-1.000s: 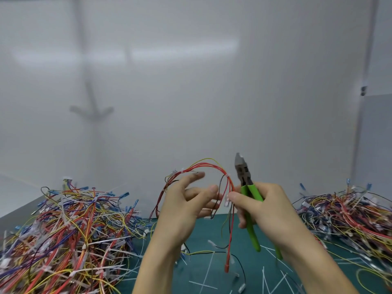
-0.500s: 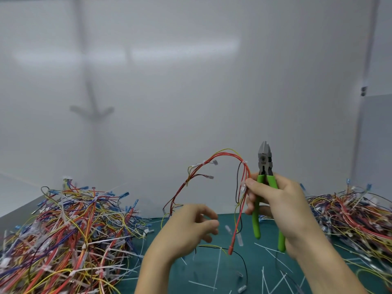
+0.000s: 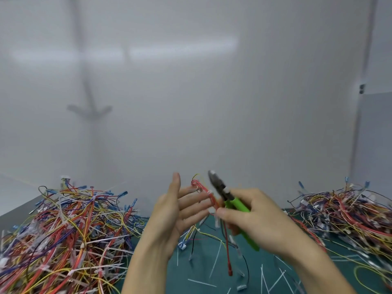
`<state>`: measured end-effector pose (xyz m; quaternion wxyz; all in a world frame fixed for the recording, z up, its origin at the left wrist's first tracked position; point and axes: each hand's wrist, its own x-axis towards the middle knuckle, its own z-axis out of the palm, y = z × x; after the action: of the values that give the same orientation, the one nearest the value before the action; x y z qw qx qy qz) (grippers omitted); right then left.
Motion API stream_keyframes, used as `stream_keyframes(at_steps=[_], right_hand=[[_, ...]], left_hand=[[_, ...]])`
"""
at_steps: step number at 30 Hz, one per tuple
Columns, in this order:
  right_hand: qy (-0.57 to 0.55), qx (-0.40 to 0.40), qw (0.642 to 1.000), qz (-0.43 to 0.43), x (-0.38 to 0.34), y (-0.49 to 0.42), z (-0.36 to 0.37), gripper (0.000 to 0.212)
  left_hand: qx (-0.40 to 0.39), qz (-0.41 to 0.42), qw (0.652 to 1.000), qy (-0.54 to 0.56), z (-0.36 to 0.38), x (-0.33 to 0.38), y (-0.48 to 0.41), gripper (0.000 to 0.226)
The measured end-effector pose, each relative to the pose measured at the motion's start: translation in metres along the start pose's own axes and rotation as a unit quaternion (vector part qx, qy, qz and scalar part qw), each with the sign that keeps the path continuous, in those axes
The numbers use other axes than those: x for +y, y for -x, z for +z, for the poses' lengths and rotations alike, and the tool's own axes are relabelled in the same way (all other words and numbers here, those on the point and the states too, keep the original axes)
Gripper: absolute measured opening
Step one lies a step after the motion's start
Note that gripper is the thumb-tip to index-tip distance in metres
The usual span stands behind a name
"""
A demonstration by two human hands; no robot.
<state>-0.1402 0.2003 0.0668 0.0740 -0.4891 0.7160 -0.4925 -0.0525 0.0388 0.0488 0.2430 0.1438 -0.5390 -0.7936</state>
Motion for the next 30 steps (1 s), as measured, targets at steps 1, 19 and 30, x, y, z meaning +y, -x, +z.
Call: stream_keyframes(at_steps=[1, 19, 30], right_hand=[[0.032, -0.020, 0.999, 0.001, 0.000, -0.001, 0.005, 0.004], [0.114, -0.035, 0.965, 0.235, 0.050, -0.011, 0.022, 0.012], [0.144, -0.087, 0.946, 0.276, 0.063, -0.014, 0.033, 0.019]], left_hand=[[-0.014, 0.011, 0.999, 0.032, 0.005, 0.004, 0.002, 0.062], [0.020, 0.053, 0.997, 0.052, 0.007, 0.005, 0.008, 0.026], [-0.030, 0.105, 0.994, 0.012, 0.010, 0.007, 0.013, 0.029]])
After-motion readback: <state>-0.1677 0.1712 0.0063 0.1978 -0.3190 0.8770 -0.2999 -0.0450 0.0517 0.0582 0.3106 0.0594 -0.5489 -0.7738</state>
